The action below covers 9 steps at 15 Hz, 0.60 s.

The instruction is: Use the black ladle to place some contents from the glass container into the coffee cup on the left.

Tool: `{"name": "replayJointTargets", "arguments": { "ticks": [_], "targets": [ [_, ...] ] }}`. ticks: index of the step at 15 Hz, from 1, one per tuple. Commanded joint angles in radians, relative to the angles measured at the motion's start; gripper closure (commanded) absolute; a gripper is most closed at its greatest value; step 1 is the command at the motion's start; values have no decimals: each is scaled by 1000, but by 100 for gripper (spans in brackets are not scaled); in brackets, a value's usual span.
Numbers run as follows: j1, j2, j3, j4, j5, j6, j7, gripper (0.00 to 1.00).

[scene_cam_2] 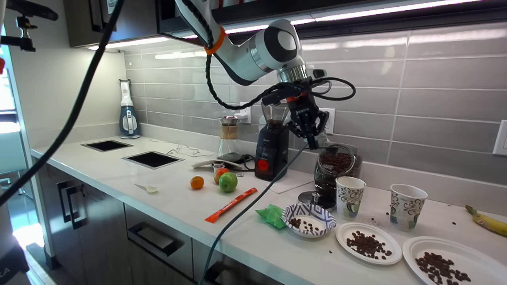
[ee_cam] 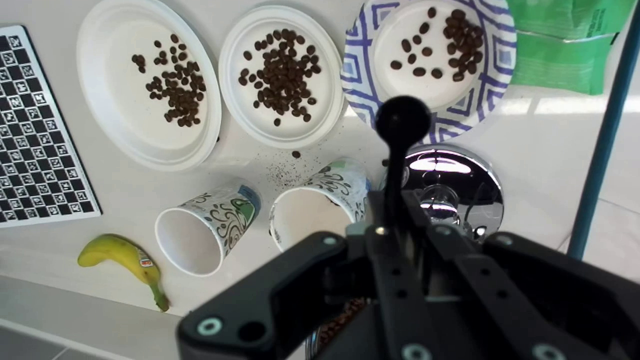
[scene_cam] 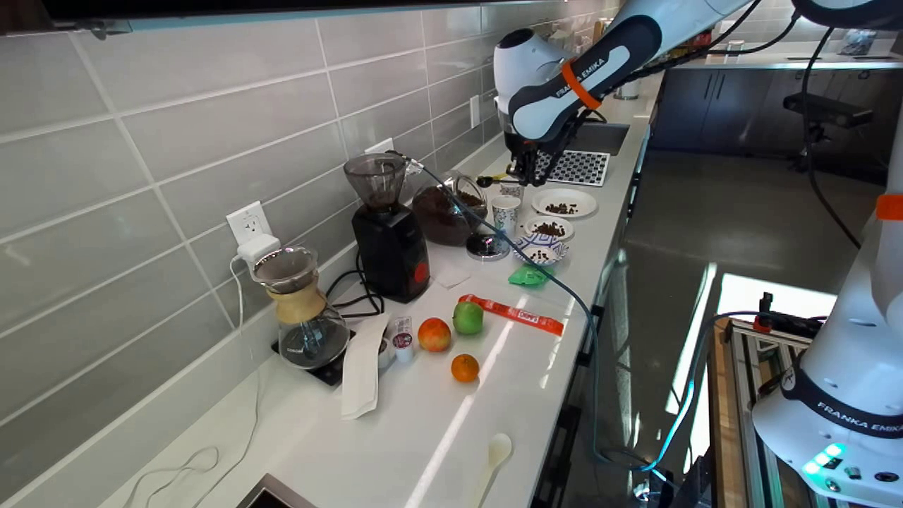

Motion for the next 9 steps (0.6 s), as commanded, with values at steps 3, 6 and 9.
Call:
{"name": "replayJointTargets", "arguments": {
  "ticks": [3,6,9],
  "targets": [
    [22,116,-28,106,-120,2,-20,98],
    [15,174,-26,160,-147,30,-63,98],
    [14,223,-21,202,-147,58,-119,98]
  ]
}}
